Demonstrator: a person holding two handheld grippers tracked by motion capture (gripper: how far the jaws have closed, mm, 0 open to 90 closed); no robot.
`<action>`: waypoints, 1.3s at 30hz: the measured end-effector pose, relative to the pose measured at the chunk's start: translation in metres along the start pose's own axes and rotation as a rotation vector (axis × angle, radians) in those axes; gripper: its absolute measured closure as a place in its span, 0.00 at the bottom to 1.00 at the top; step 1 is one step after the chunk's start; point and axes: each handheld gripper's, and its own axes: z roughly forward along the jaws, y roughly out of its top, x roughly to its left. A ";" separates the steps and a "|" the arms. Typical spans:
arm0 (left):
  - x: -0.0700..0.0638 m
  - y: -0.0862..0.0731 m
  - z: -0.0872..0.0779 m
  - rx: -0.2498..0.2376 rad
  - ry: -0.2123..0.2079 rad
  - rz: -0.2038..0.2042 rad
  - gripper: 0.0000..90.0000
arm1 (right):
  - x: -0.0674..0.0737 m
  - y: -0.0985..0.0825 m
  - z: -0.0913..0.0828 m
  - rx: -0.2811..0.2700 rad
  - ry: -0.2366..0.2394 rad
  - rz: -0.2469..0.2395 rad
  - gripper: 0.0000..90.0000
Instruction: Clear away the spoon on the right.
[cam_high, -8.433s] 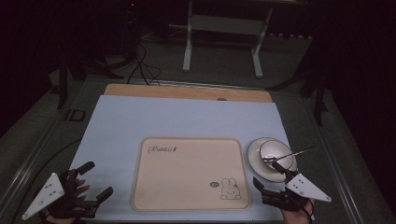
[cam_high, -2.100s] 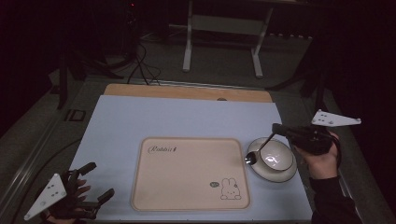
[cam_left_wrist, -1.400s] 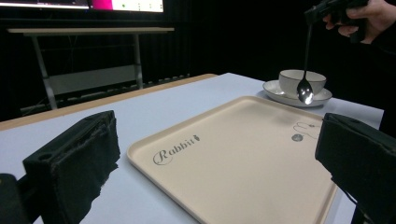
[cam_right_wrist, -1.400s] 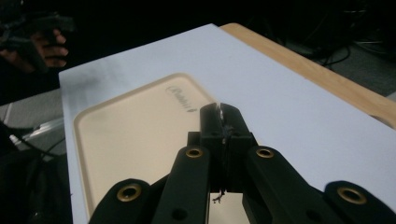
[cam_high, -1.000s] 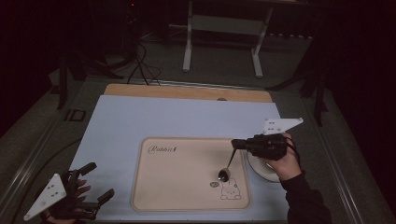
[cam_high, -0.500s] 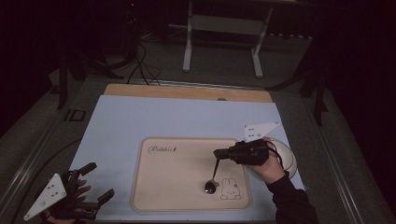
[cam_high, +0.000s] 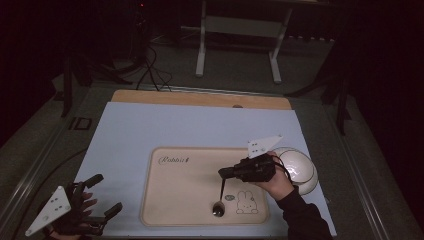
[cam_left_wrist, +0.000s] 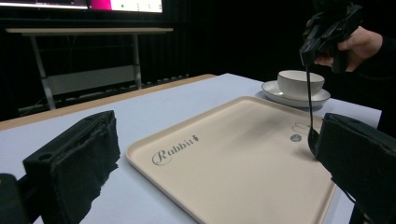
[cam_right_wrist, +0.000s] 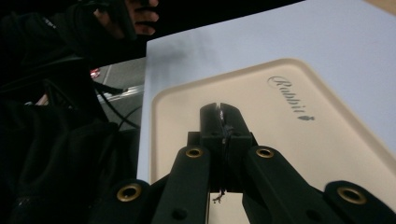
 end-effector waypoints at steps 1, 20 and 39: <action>0.000 0.000 0.000 0.000 0.001 0.000 0.00 | -0.001 -0.001 0.002 0.003 0.003 0.005 1.00; 0.000 0.000 0.000 -0.003 0.000 -0.002 0.00 | -0.017 -0.001 0.013 0.002 -0.033 0.011 0.96; -0.001 0.000 0.000 0.000 -0.009 0.005 0.00 | -0.048 -0.017 0.023 0.011 -0.107 0.088 0.90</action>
